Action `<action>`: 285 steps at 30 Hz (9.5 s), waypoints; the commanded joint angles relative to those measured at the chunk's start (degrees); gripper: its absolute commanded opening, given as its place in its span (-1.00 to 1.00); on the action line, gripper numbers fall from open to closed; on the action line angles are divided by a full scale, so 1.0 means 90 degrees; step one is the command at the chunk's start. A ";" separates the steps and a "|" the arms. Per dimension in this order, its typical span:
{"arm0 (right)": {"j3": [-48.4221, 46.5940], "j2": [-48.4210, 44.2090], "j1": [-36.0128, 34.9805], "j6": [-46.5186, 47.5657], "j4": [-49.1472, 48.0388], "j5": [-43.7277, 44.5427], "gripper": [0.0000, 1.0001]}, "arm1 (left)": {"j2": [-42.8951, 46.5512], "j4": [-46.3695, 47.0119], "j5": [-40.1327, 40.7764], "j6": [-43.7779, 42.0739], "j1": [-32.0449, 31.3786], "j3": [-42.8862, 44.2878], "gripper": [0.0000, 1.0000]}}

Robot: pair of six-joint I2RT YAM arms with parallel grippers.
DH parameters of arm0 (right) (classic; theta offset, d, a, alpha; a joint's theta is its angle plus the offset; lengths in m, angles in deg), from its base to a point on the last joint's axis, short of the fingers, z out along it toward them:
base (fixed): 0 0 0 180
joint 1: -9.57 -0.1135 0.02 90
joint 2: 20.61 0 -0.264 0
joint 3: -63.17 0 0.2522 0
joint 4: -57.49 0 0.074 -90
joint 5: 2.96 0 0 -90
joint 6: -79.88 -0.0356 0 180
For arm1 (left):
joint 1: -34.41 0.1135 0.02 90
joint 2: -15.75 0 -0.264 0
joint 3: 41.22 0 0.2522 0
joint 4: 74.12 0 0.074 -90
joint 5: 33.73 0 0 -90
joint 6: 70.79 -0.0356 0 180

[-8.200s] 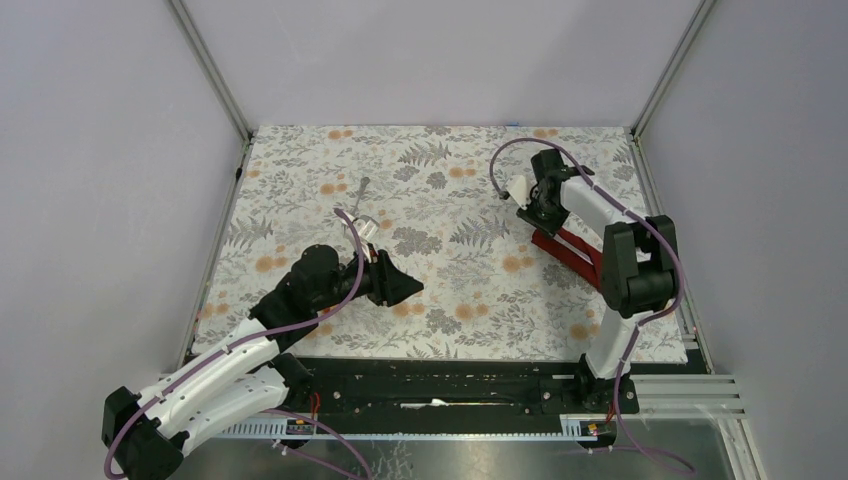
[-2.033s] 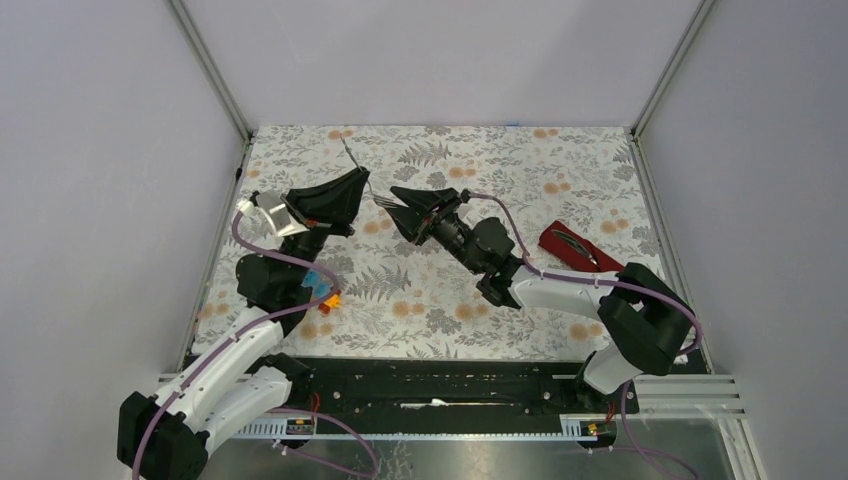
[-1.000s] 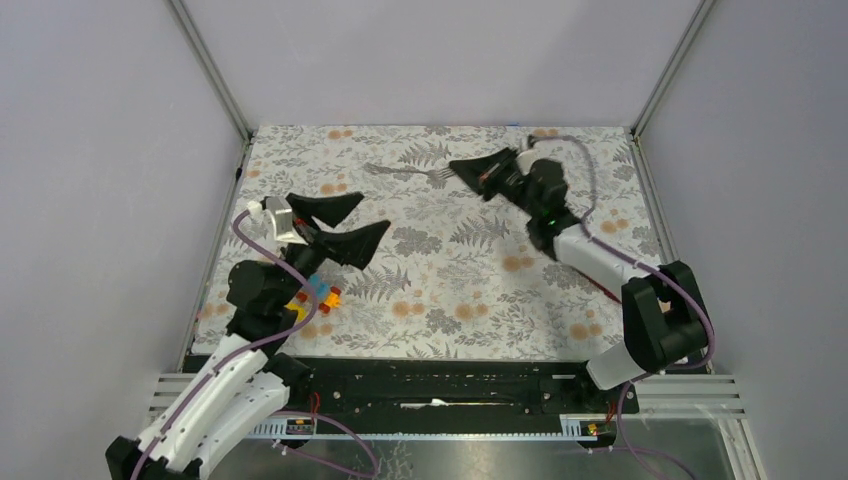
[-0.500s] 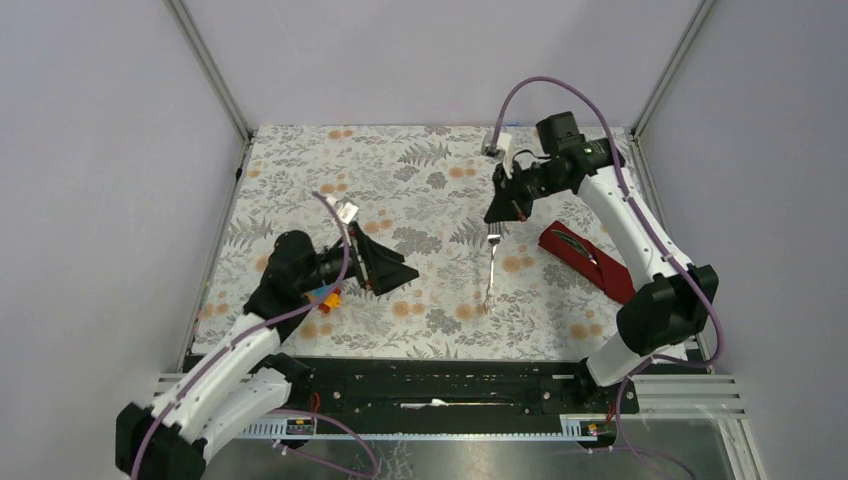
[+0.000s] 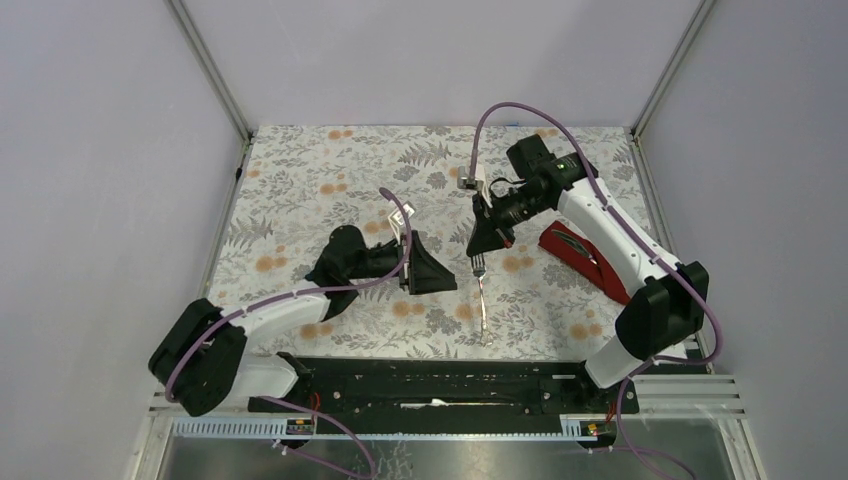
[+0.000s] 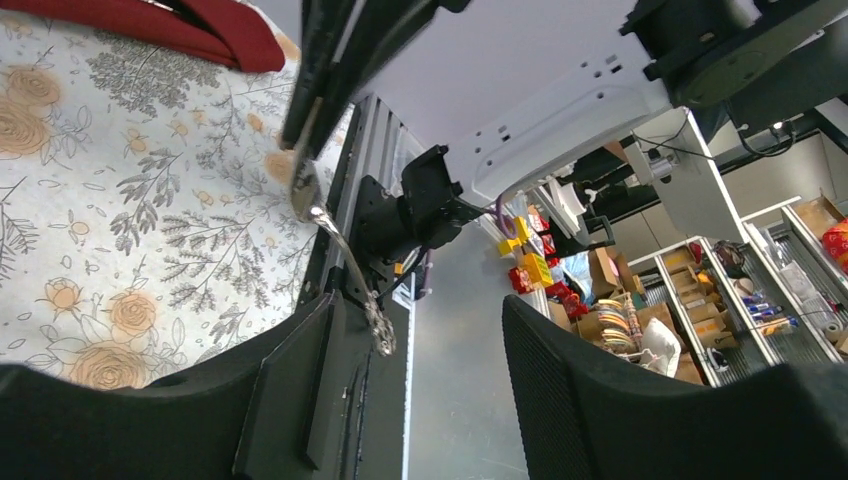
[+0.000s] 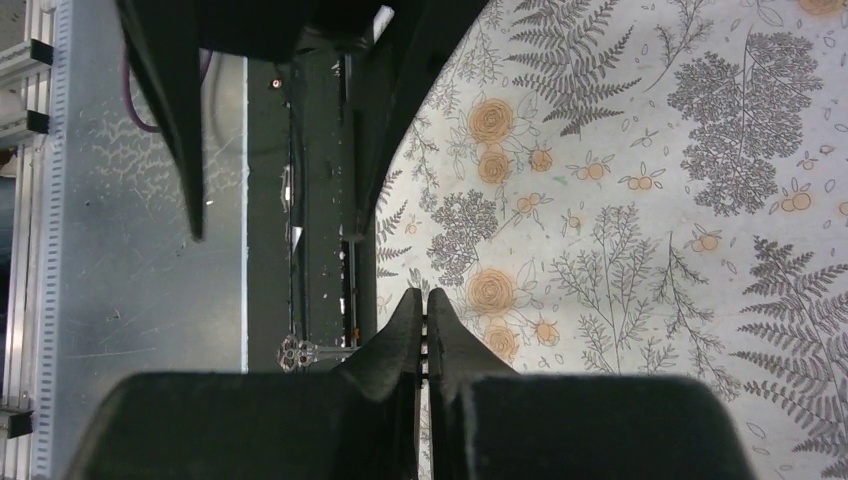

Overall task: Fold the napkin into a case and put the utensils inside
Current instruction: Pass from the right arm to the left, then pass from the left arm to the right, then insert the fork into the folded napkin, then reset both arms

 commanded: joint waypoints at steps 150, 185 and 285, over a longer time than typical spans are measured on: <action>0.1850 0.0968 0.3158 0.2450 -0.2071 0.3307 -1.00 | 0.2761 -0.6567 0.3688 -0.4635 -0.0349 0.1505 0.17; 0.2889 0.0324 0.3588 0.2372 -0.2509 0.4242 -1.00 | 0.2983 -0.6583 0.3786 -0.4602 -0.0526 0.1465 0.17; -0.0056 -0.7886 0.1704 -0.7204 -0.2070 0.6105 0.99 | 0.3374 -0.8333 0.6005 -0.2928 -0.0094 0.7131 0.97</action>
